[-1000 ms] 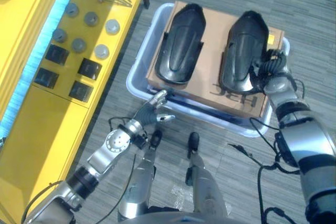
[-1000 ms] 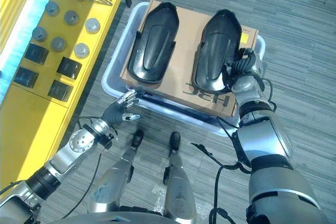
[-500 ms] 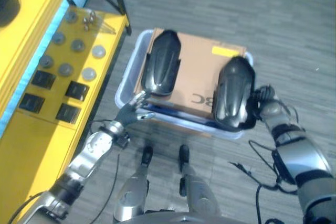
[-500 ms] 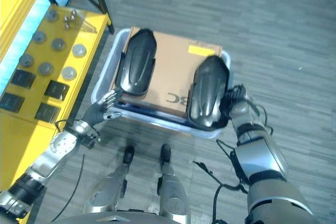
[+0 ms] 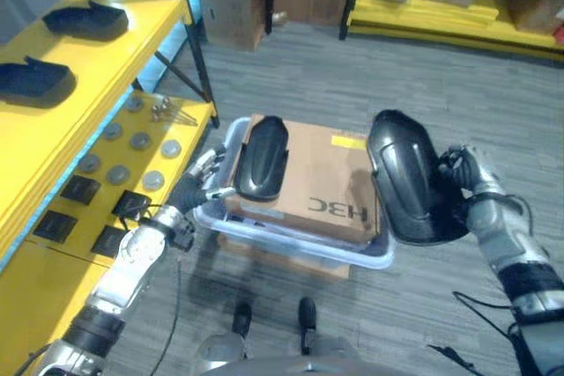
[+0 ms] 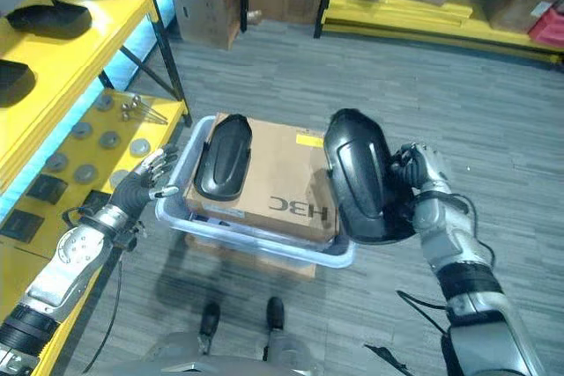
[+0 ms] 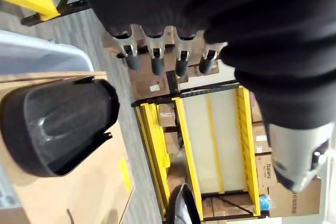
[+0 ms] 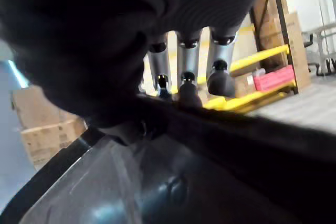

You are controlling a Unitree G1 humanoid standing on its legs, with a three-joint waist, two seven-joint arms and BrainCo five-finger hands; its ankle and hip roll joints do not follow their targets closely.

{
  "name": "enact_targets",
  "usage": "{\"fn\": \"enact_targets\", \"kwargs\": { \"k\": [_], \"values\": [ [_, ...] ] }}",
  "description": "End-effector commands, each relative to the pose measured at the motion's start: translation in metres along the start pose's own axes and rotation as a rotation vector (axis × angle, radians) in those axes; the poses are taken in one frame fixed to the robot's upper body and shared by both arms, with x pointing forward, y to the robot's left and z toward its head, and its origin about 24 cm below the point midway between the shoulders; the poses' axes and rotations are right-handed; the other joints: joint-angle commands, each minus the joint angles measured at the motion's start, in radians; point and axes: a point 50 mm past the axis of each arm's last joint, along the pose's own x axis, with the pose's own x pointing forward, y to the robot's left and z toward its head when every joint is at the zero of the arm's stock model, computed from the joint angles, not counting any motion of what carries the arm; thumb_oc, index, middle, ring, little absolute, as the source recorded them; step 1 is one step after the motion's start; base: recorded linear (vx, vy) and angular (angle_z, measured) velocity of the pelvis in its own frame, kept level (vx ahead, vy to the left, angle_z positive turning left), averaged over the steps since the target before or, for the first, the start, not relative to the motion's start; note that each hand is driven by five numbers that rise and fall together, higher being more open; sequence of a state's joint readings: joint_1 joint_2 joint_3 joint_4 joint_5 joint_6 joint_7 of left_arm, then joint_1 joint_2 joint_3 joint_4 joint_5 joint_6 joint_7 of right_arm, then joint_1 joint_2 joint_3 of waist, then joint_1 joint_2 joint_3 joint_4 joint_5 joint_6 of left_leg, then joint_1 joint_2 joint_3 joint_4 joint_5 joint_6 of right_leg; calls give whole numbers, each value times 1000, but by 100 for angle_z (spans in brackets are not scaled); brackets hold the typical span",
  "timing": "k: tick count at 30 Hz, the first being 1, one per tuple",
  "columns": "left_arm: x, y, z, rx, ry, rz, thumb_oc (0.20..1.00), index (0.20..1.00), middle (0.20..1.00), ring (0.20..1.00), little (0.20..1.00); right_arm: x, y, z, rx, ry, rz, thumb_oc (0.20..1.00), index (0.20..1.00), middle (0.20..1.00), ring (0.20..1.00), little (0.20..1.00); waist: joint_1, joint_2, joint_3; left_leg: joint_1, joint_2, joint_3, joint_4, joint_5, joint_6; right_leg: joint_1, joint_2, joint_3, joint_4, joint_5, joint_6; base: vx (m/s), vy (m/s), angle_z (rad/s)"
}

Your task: Move parts from the plastic box to the shelf.

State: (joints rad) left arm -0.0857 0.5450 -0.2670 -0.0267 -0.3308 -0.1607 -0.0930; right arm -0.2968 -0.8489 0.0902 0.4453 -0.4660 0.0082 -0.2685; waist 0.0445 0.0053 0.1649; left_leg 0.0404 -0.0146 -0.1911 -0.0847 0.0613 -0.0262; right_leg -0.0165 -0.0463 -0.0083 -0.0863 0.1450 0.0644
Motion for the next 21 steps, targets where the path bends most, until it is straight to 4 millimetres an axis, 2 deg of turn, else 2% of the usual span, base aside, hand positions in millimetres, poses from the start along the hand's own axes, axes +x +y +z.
{"fn": "enact_targets", "kwargs": {
  "k": [1,7,11,13,14,18,20,21],
  "values": [
    [11,-11,2,0,-30,-36,1000,1000,1000,1000,1000,10,-41,8,-175,-111,-150,200,200,200,200,200,-2,-46,-113,37,-3,44,0,-118,27,44,-27,-27,3,-100,41,0,0,0],
    [21,-41,-4,-200,2,-115,1000,1000,1000,1000,1000,4,-70,40,-262,-267,-323,200,200,200,200,200,-26,-51,-150,57,5,44,-3,-123,27,67,-21,-31,11,-109,38,7,-15,-2],
    [27,-62,-5,-332,20,-173,1000,1000,1000,1000,1000,-1,-85,63,-258,-360,-446,200,200,200,200,200,-38,-50,-162,63,7,42,-3,-125,27,71,-17,-33,20,-115,36,1,-9,-2],
    [27,-63,-5,-332,21,-175,1000,1000,1000,1000,1000,-2,-86,63,-259,-358,-447,200,200,200,200,200,-37,-50,-161,63,8,41,-3,-125,27,71,-16,-34,20,-116,36,0,0,0],
    [32,-70,-4,-381,22,-174,1000,1000,1000,1000,1000,-5,-92,74,-230,-398,-508,200,200,200,200,200,-41,-52,-166,66,8,38,-3,-126,27,72,-14,-34,24,-118,34,0,0,0],
    [39,-78,-4,-418,31,-171,1000,1000,1000,1000,1000,-9,-95,89,-191,-448,-563,200,200,200,200,200,-45,-52,-169,73,11,37,-3,-127,27,76,-12,-33,29,-123,32,5,-7,2],
    [45,-85,0,-458,28,-179,1000,1000,1000,1000,1000,-12,-98,106,-160,-506,-604,200,200,200,200,200,-48,-52,-171,78,11,35,-3,-129,26,80,-10,-33,33,-128,30,0,0,0],
    [45,-85,0,-458,28,-179,1000,1000,1000,1000,1000,-12,-98,106,-160,-506,-604,200,200,200,200,200,-48,-52,-171,78,11,35,-3,-129,26,80,-10,-33,33,-128,30,0,0,0]
  ]
}}
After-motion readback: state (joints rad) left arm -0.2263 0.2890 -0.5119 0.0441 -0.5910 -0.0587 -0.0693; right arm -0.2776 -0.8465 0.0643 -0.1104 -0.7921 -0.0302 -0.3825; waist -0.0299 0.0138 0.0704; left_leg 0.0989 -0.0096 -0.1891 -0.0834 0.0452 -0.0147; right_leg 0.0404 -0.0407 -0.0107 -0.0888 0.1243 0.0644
